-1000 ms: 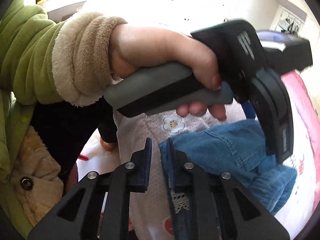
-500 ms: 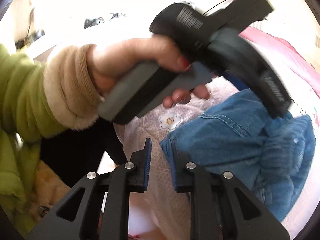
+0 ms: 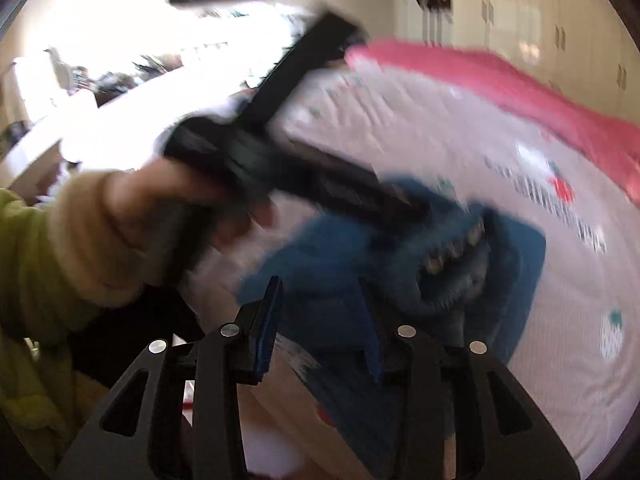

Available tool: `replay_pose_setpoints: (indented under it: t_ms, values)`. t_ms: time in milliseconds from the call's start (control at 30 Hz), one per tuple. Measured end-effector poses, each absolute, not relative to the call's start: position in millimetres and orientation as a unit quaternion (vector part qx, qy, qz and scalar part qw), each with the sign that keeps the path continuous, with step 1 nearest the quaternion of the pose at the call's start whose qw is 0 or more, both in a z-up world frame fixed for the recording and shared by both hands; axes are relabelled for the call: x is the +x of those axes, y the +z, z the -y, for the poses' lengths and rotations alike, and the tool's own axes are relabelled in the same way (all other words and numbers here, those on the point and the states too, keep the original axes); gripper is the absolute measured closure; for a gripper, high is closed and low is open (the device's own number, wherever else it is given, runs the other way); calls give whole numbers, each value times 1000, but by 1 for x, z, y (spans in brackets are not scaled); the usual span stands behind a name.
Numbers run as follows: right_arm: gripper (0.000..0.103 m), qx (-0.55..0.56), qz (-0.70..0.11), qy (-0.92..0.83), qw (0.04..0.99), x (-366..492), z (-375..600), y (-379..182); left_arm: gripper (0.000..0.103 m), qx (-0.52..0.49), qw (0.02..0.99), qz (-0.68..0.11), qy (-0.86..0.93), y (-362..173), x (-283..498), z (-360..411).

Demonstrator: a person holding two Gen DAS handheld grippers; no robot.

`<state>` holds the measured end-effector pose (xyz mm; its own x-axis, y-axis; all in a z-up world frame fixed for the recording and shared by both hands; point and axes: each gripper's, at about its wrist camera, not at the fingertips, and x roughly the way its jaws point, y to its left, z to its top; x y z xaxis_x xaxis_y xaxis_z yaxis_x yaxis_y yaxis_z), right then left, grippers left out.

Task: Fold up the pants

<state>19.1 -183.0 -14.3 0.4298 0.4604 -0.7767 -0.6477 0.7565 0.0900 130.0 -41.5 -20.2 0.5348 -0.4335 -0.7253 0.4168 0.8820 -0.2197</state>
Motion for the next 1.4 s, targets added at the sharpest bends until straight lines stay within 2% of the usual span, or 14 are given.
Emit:
replay_pose_setpoints:
  t_ms: [100,167,300,333,400,700,767,833,900,1000,1033,1100,1167,1400]
  values:
    - [68,-54,-426,340,837,22,192,-22,33,-14,877,-415,-242,-18,128,38]
    - [64,-23,-417,354,837,19,203,-10,29,-12,881,-409,-238,-15,123,34]
    - [43,41,-370,365,853,11,234,29,22,-18,885,-404,-230,-9,109,20]
    - [30,55,-356,352,864,11,245,38,21,-18,886,-403,-227,-9,107,17]
    - [13,70,-344,303,886,17,262,43,20,-19,886,-409,-220,-13,102,11]
    - [12,159,-426,222,862,81,295,-4,20,-34,869,-440,-223,-35,96,13]
    - [23,163,-444,220,853,88,295,-16,23,-39,866,-444,-227,-37,96,14]
    - [45,176,-455,227,843,94,295,-25,34,-48,860,-450,-238,-39,96,16]
    - [55,192,-461,235,834,98,296,-32,46,-51,854,-454,-249,-42,96,21]
    - [81,198,-462,243,830,98,295,-36,66,-57,849,-456,-259,-44,96,27]
    - [88,192,-457,246,833,97,293,-32,70,-54,851,-453,-259,-43,95,29]
    - [90,175,-440,246,846,93,288,-25,82,-51,858,-442,-257,-37,93,31]
    - [92,157,-423,248,857,91,283,-16,87,-57,862,-431,-259,-30,95,31]
    - [92,127,-367,256,885,110,276,22,87,-33,897,-372,-238,5,106,36]
